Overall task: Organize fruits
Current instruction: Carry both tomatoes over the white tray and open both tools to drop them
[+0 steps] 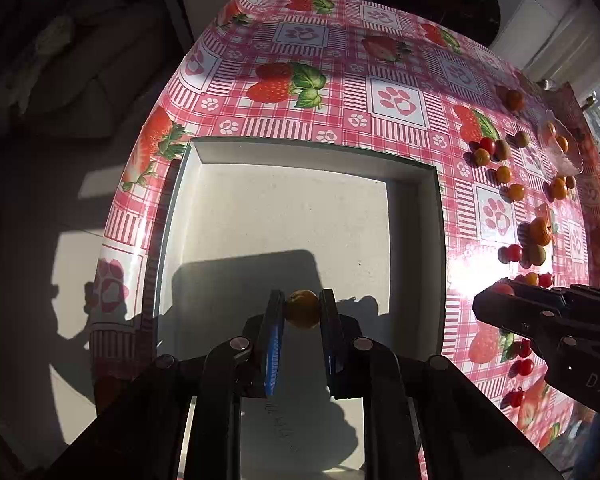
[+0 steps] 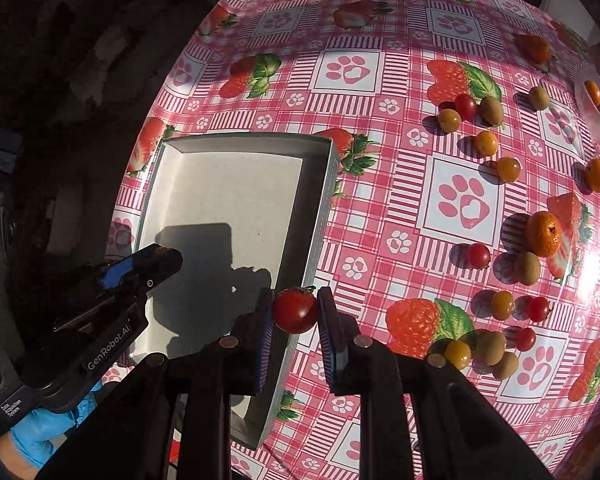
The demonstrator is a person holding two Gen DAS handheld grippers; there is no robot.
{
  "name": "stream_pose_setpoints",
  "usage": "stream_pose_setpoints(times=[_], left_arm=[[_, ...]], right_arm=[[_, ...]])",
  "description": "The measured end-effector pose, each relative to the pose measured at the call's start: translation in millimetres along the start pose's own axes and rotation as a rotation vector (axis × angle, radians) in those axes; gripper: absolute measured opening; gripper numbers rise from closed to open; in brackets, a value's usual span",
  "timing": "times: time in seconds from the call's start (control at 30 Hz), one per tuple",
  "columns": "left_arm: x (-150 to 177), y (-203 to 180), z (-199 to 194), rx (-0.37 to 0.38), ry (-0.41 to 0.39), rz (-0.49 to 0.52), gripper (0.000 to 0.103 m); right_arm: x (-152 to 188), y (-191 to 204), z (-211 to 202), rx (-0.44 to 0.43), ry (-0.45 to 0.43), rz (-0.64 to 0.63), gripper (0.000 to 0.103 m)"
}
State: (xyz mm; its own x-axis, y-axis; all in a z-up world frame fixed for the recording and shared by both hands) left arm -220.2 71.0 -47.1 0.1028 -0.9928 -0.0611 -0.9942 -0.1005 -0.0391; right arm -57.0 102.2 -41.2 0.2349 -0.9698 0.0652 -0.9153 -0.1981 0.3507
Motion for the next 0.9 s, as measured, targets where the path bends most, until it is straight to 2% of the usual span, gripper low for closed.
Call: stream_pose_setpoints(times=[0.27, 0.53, 0.6, 0.63, 0.67, 0.7, 0.73, 0.77, 0.87, 0.9], left_arm=[[-20.5, 23.1, 34.7, -0.042, 0.05, -0.022, 0.019], [-13.6, 27.0, 47.5, -0.061, 0.062, 0.012, 0.02], [-12.4, 28.9, 46.5, -0.083, 0.058, 0.009, 0.034], [-13.6, 28.5, 49.5, -0.092, 0.06, 0.006, 0.068], [-14.4, 29.7, 50.7, -0.103, 0.049, -0.004, 0.094], [-13.8, 29.9, 48.1, -0.117, 0.02, -0.013, 0.096], [-13.6, 30.1, 46.5, -0.116, 0.01, -0.012, 0.096], [-13.6, 30.1, 46.5, -0.112, 0.02, -0.01, 0.096], [-12.4, 28.4, 46.7, -0.12, 0.041, -0.005, 0.096], [-12.3, 26.9, 47.2, -0.119, 0.044, -0.003, 0.096]], right_arm=[[-48.8, 26.7, 47.2, 0.043, 0.074, -0.016, 0.024], [-55.6, 26.2, 77.8, 0.083, 0.144, -0.009, 0.026], [-55.6, 26.7, 79.6, 0.087, 0.148, -0.015, 0.028], [-55.4, 27.1, 79.6, 0.084, 0.151, -0.018, 0.031], [-55.4, 27.2, 79.7, 0.08, 0.154, -0.02, 0.035], [-56.1, 27.6, 79.7, 0.083, 0.155, -0.022, 0.046], [-56.2, 28.4, 79.1, 0.088, 0.152, -0.024, 0.051], [-55.7, 28.3, 77.7, 0.087, 0.149, -0.027, 0.058], [-56.5, 30.8, 66.8, 0.053, 0.129, -0.024, 0.071], [-54.8, 31.7, 61.5, 0.041, 0.12, -0.023, 0.08]])
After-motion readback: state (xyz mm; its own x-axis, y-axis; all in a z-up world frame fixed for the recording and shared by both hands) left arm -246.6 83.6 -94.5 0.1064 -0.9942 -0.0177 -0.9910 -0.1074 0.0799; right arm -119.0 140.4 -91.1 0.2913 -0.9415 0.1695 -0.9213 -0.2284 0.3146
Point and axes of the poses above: each gripper's, at about its wrist camera, not at the fingertips, and z roughly the way its jaws point, y to its left, x to its underside, the point moved 1 cm from there along z, roughly the way its jaws point, and after that the axes turned 10 degrees about y, right-handed, at the moved point
